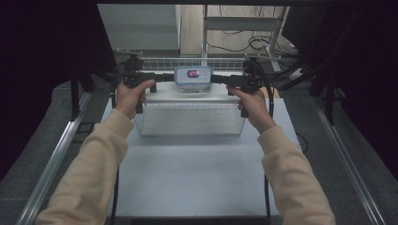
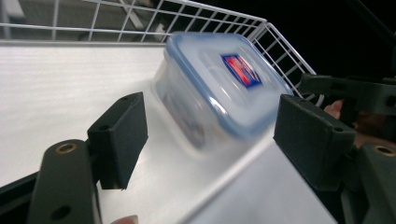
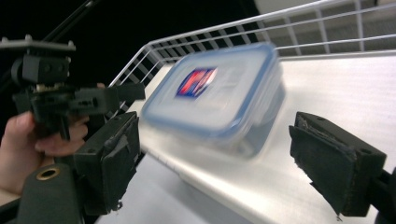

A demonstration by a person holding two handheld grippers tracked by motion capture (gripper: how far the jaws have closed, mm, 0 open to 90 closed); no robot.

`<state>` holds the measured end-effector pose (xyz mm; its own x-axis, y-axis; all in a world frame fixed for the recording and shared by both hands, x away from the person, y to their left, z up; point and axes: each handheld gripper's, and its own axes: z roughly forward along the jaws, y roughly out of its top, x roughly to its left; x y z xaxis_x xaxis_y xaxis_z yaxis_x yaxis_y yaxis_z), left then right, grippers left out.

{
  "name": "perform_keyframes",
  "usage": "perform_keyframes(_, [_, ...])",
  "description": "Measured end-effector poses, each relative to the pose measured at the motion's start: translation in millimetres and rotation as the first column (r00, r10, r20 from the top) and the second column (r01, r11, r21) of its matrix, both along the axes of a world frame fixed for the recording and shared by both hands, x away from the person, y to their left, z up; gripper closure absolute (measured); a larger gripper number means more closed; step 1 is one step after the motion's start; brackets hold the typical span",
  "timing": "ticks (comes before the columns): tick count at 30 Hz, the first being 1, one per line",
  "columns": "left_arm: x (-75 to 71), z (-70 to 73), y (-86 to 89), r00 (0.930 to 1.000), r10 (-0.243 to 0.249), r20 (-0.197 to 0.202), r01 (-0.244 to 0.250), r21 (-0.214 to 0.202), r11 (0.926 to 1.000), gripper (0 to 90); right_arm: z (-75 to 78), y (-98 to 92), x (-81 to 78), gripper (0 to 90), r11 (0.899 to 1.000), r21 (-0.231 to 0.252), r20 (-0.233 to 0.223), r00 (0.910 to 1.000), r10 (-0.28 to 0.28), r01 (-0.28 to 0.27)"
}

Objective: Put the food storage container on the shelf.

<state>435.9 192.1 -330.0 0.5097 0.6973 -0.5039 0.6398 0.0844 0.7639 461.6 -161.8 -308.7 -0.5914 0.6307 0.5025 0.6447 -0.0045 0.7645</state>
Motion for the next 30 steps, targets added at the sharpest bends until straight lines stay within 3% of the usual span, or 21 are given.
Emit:
perform_keyframes(2, [-16.8, -2.6, 0.3, 0.9993, 0.006, 0.038, -0.008, 0.035, 0.9994, 26.7, -5.2, -5.8, -22.8, 18.3, 0.997, -0.068, 0.082, 0.996, 0.035, -0.029])
perform_keyframes(3, [-27.1, -4.8, -0.1, 0.9984, -0.003, 0.057, 0.0, 0.054, 0.9986, 26.7, -5.2, -5.8, -22.8, 18.3, 0.997, -0.068, 0.082, 0.996, 0.035, -0.029])
perform_keyframes(4, [-45.7, -10.7, -1.8, 0.9959, -0.022, 0.088, 0.015, 0.08, 0.9967, 26.5, -12.1, -10.6, -39.7, 18.6, 0.992, -0.119, 0.127, 0.9906, 0.05, -0.035])
perform_keyframes(6, [-69.1, -22.0, -5.8, 0.9925, -0.048, 0.112, 0.034, 0.123, 0.9918, 26.5, -18.1, -14.1, -51.6, 18.8, 0.989, -0.147, 0.157, 0.9861, 0.055, -0.031])
perform_keyframes(11, [-111.4, -57.7, -13.8, 0.9866, -0.097, 0.131, 0.067, 0.211, 0.9753, 26.5, -43.8, -29.7, -90.8, 19.4, 0.979, -0.202, 0.222, 0.9715, 0.084, -0.039])
perform_keyframes(12, [-111.4, -57.7, -13.8, 0.9866, -0.097, 0.131, 0.067, 0.211, 0.9753, 26.5, -43.8, -29.7, -90.8, 19.4, 0.979, -0.202, 0.222, 0.9715, 0.084, -0.039])
perform_keyframes(14, [-129.5, -79.9, -15.2, 0.9848, -0.11, 0.134, 0.073, 0.256, 0.9638, 26.6, -64.7, -40.4, -114.4, 19.5, 0.971, -0.235, 0.234, 0.9669, 0.103, -0.046])
perform_keyframes(17, [-141.3, -99.6, -15.8, 0.9866, -0.109, 0.121, 0.07, 0.295, 0.9531, 26.6, -81.9, -47.9, -130.4, 19.4, 0.962, -0.268, 0.237, 0.9652, 0.11, -0.044])
perform_keyframes(18, [-141.3, -99.6, -15.8, 0.9866, -0.109, 0.121, 0.07, 0.295, 0.9531, 26.6, -87.6, -50.3, -135.2, 19.5, 0.959, -0.28, 0.239, 0.9645, 0.112, -0.042])
perform_keyframes(19, [-146.1, -108.4, -15.7, 0.9878, -0.106, 0.113, 0.068, 0.303, 0.9505, 26.6, -87.6, -50.3, -135.2, 19.5, 0.959, -0.28, 0.239, 0.9645, 0.112, -0.042])
perform_keyframes(20, [-149.4, -115.2, -15.8, 0.989, -0.107, 0.102, 0.071, 0.31, 0.9481, 26.6, -100.3, -55.3, -143.9, 19.4, 0.952, -0.305, 0.242, 0.9639, 0.11, -0.032])
perform_keyframes(21, [-152.3, -121.3, -15.5, 0.9891, -0.112, 0.096, 0.076, 0.321, 0.944, 26.6, -100.3, -55.3, -143.9, 19.4, 0.952, -0.305, 0.242, 0.9639, 0.11, -0.032])
perform_keyframes(22, [-157.5, -131.3, -15.3, 0.9908, -0.106, 0.083, 0.073, 0.331, 0.9408, 26.8, -112.2, -59.3, -150.7, 19.5, 0.944, -0.33, 0.249, 0.9625, 0.109, -0.021])
perform_keyframes(23, [-157.5, -131.3, -15.3, 0.9908, -0.106, 0.083, 0.073, 0.331, 0.9408, 26.8, -112.2, -59.3, -150.7, 19.5, 0.944, -0.33, 0.249, 0.9625, 0.109, -0.021])
perform_keyframes(24, [-163.5, -140.5, -15.2, 0.9918, -0.105, 0.073, 0.074, 0.351, 0.9336, 26.8, -124.9, -63.5, -156.8, 19.4, 0.936, -0.353, 0.255, 0.9613, 0.104, -0.008])
perform_keyframes(26, [-167.2, -144.6, -15.0, 0.9921, -0.103, 0.071, 0.072, 0.354, 0.9325, 26.8, -129.8, -65.2, -158.8, 19.4, 0.933, -0.361, 0.254, 0.9616, 0.103, -0.005])
perform_keyframes(27, [-174.0, -153.5, -14.5, 0.992, -0.107, 0.067, 0.075, 0.367, 0.927, 26.6, -145.0, -71.9, -163.8, 19.5, 0.925, -0.38, 0.245, 0.9638, 0.106, -0.005])
perform_keyframes(28, [-174.0, -153.5, -14.5, 0.992, -0.107, 0.067, 0.075, 0.367, 0.927, 26.6, -150.1, -74.3, -165.2, 19.4, 0.923, -0.384, 0.235, 0.9661, 0.107, -0.008])
perform_keyframes(29, [-181.2, -164.1, -14.1, 0.9926, -0.103, 0.065, 0.069, 0.393, 0.9168, 26.5, -158.5, -78.6, -167.3, 19.4, 0.922, -0.387, 0.216, 0.971, 0.102, -0.011])
perform_keyframes(30, [-181.2, -164.1, -14.1, 0.9926, -0.103, 0.065, 0.069, 0.393, 0.9168, 26.4, -158.5, -78.6, -167.3, 19.4, 0.922, -0.387, 0.216, 0.971, 0.102, -0.011])
